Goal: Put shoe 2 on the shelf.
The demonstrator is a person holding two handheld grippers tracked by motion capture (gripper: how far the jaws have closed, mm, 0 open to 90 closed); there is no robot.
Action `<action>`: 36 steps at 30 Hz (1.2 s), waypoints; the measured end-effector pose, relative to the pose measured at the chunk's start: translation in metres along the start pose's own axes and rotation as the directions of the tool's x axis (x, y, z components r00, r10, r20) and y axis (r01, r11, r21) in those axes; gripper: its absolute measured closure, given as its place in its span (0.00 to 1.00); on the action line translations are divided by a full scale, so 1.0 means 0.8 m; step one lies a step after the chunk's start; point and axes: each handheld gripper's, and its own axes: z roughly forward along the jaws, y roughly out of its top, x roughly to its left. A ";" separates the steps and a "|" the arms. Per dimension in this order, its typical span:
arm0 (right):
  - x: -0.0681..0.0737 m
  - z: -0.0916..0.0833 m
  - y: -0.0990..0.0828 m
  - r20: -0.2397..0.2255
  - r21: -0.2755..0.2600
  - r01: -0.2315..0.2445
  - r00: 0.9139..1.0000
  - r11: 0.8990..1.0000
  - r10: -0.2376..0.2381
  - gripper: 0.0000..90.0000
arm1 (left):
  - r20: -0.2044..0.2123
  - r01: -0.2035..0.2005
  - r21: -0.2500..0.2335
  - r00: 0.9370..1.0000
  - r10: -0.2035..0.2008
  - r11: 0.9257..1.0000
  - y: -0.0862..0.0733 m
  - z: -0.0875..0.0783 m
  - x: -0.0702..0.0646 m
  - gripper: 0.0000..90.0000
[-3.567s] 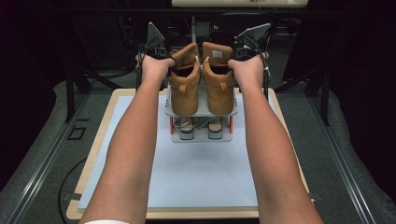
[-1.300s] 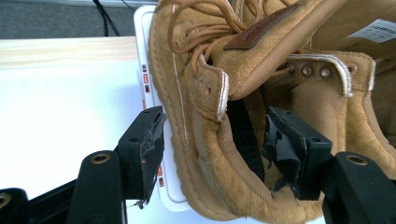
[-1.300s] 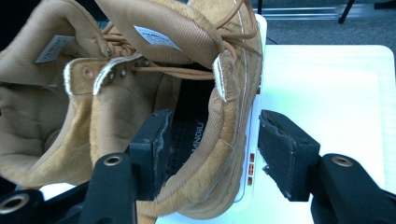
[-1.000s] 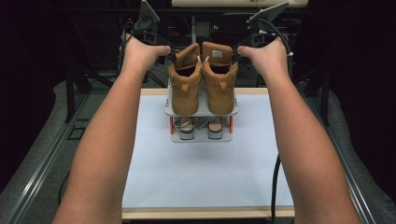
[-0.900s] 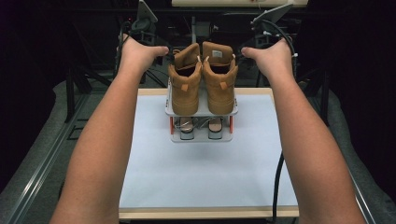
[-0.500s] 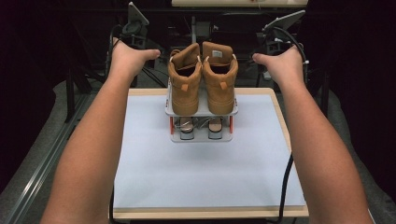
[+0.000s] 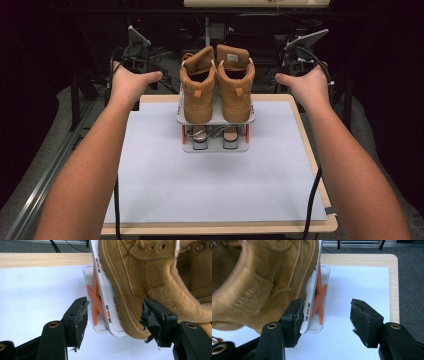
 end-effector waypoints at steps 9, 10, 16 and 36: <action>0.000 0.013 -0.033 -0.017 -0.047 0.071 0.997 0.996 -0.072 0.49 | 0.015 -0.043 0.013 0.999 0.042 0.999 -0.031 0.014 0.008 0.43; 0.000 0.015 -0.038 -0.017 -0.049 0.077 0.997 0.996 -0.078 0.49 | 0.017 -0.042 0.010 0.999 0.042 0.999 -0.035 0.016 0.010 0.43; -0.008 0.026 -0.062 -0.033 -0.034 0.092 0.995 0.995 -0.093 0.49 | 0.022 -0.056 0.033 0.998 0.055 0.998 -0.055 0.024 0.018 0.43; -0.015 0.087 -0.167 -0.136 0.044 0.120 0.984 0.992 -0.113 0.53 | 0.064 -0.073 0.058 0.996 0.069 0.996 -0.154 0.065 0.060 0.43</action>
